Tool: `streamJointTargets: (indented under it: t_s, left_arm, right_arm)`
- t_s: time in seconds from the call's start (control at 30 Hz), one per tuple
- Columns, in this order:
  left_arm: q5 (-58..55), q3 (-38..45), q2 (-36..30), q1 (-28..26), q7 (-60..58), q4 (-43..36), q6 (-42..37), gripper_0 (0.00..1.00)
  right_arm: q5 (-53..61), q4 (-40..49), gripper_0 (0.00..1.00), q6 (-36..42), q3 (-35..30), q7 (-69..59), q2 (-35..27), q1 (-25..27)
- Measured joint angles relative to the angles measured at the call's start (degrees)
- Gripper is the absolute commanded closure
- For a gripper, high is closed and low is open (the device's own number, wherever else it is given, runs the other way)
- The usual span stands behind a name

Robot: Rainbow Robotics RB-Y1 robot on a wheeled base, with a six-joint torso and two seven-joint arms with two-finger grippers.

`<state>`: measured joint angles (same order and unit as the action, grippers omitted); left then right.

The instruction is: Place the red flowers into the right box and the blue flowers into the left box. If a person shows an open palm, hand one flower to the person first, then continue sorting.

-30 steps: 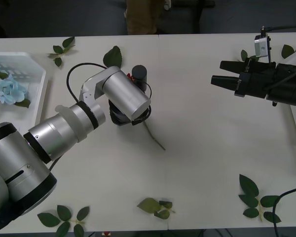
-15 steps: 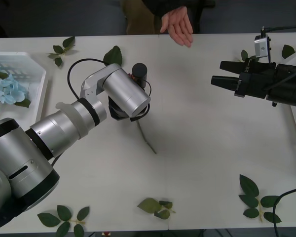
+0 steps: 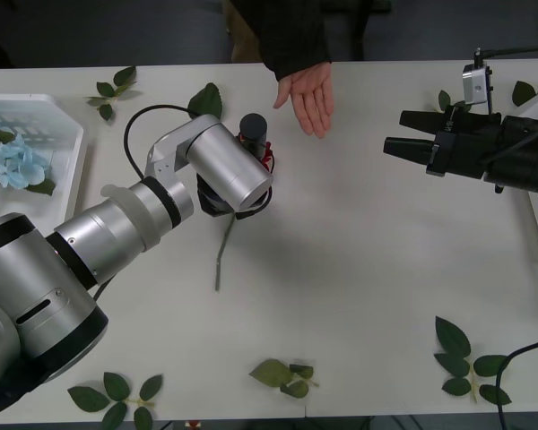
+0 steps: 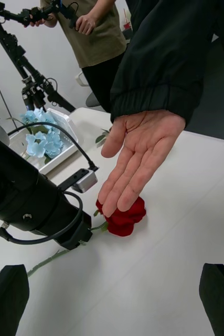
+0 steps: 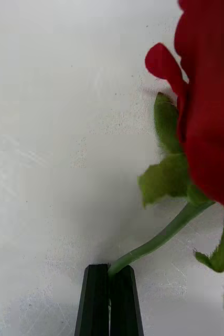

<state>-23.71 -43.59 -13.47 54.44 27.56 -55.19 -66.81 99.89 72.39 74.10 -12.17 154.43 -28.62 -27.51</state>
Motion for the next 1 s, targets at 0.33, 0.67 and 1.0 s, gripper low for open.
streamJointTargets:
  t_s: [0.33, 0.67, 1.0]
  left_arm:
    - [-0.6, 0.0, -0.3, 0.0, 1.3, -0.1, 0.1, 1.00]
    - [-18.7, 3.8, -14.2, -0.3, 27.2, -18.7, -12.1, 1.00]
    - [-27.6, 24.3, -20.6, -6.3, 35.3, -38.7, -25.0, 1.00]
  right_arm:
    - [0.0, 0.0, 0.06, 0.0, 0.0, 0.0, 0.0, 0.0]
    - [0.0, -0.1, 0.06, -0.3, 0.0, 0.0, 0.0, 0.0]
    - [0.1, -0.1, 0.06, -0.4, 0.0, 0.0, 0.0, 0.0]
